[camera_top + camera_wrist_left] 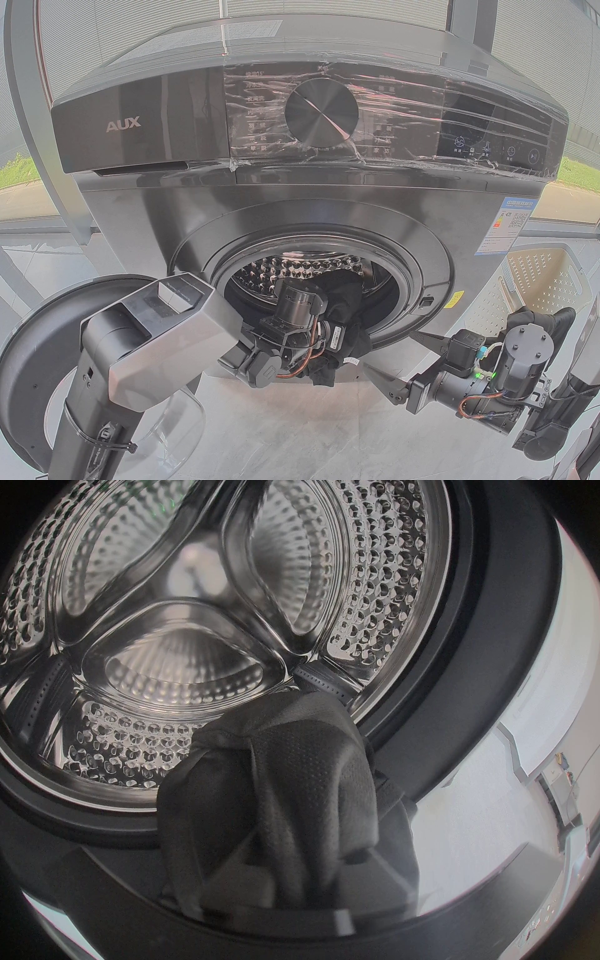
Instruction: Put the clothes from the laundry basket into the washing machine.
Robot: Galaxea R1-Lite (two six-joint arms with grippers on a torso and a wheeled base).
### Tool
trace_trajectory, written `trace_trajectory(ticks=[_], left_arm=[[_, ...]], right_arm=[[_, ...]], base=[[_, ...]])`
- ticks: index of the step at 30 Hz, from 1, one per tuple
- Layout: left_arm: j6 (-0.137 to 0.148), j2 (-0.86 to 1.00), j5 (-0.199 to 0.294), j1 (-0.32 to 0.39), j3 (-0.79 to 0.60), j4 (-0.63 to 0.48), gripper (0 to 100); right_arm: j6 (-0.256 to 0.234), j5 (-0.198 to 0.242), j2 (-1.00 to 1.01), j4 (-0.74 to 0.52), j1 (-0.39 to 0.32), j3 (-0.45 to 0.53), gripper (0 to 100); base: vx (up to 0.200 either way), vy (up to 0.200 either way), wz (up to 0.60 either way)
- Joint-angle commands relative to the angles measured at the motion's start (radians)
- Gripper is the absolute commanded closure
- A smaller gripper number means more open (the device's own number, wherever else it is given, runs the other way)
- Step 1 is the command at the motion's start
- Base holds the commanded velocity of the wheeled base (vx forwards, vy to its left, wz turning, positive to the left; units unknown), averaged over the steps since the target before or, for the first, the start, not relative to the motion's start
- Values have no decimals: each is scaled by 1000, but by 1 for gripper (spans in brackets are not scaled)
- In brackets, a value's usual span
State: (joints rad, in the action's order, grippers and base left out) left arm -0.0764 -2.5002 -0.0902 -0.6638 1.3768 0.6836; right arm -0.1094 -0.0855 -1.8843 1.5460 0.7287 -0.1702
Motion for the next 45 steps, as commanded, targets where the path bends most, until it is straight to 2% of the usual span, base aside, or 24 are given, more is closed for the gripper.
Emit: trace_trajectory(ticks=[1, 2, 9, 12, 15, 16, 23, 30, 32, 33, 36, 45], left_arm=[[-3, -62, -6, 1, 57, 16, 100], [-5, -66, -13, 3, 71, 25, 100], [-20, -109, -138, 70, 277, 85, 100], [-40, -108, -154, 98, 332, 79, 100], [-45, -100, -155, 115, 332, 76, 100], [-45, -98, -155, 116, 331, 76, 0], [-65, -69, -155, 98, 274, 86, 0], [-60, 40, -138, 18, 67, 47, 0], [-60, 47, -135, 7, 44, 43, 0], [-60, 50, -117, -8, 16, 40, 0], [-62, 43, -92, -14, 1, 37, 0], [-63, -60, -92, -3, 57, 45, 0]], right_arm=[[0, 1, 1, 0, 3, 0, 0], [0, 1, 2, 0, 1, 0, 0], [0, 0, 4, 0, 3, -2, 0], [0, 0, 4, 0, 3, 0, 0], [0, 0, 4, 0, 3, -2, 0], [0, 1, 4, 0, 3, -2, 0], [0, 1, 2, 0, 3, -2, 0], [0, 1, 5, 0, 1, -8, 0], [0, 1, 5, 0, 3, -9, 0], [0, 1, 7, 0, 3, -9, 0], [0, 1, 7, 0, 3, -8, 0], [0, 6, 4, 0, 5, -9, 0]], base=[[0, 0, 0], [0, 0, 0], [0, 0, 0], [0, 0, 0], [0, 0, 0], [0, 0, 0], [0, 0, 0], [0, 0, 0], [0, 0, 0], [0, 0, 0], [0, 0, 0], [0, 0, 0]])
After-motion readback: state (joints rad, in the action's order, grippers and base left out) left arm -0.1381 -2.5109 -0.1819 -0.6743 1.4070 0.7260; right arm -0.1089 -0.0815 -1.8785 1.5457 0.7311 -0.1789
